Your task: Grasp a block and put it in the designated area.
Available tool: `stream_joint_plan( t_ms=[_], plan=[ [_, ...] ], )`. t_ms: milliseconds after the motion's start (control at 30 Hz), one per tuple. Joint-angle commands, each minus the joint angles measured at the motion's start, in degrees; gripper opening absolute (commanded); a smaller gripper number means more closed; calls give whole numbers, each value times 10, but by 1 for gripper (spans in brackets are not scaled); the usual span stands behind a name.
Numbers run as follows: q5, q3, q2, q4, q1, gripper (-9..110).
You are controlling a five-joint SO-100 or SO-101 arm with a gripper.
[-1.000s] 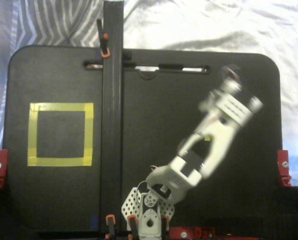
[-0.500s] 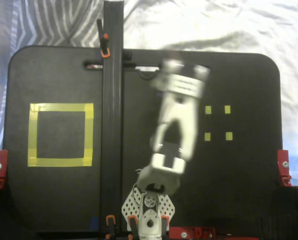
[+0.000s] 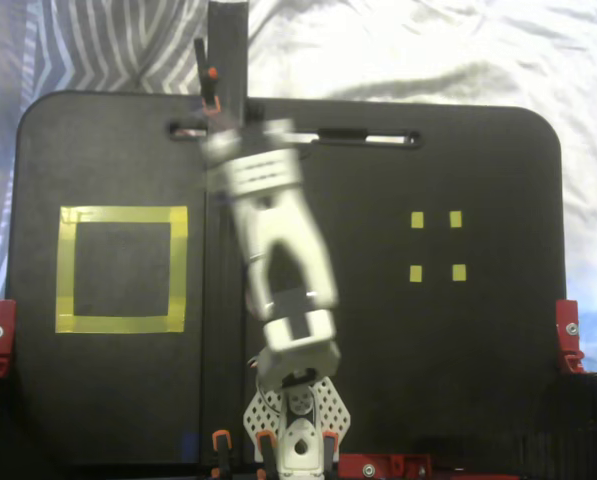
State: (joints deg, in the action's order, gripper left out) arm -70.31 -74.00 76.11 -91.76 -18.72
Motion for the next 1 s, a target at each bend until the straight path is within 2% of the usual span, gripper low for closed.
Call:
stream_joint_plan(
  t_ms=[0,433,967],
  plan=[
    [33,3,34,-8,-48,15],
    [157,3,-6,-11,-203,15],
    [208,3,-89,17,-283,15]
  ],
)
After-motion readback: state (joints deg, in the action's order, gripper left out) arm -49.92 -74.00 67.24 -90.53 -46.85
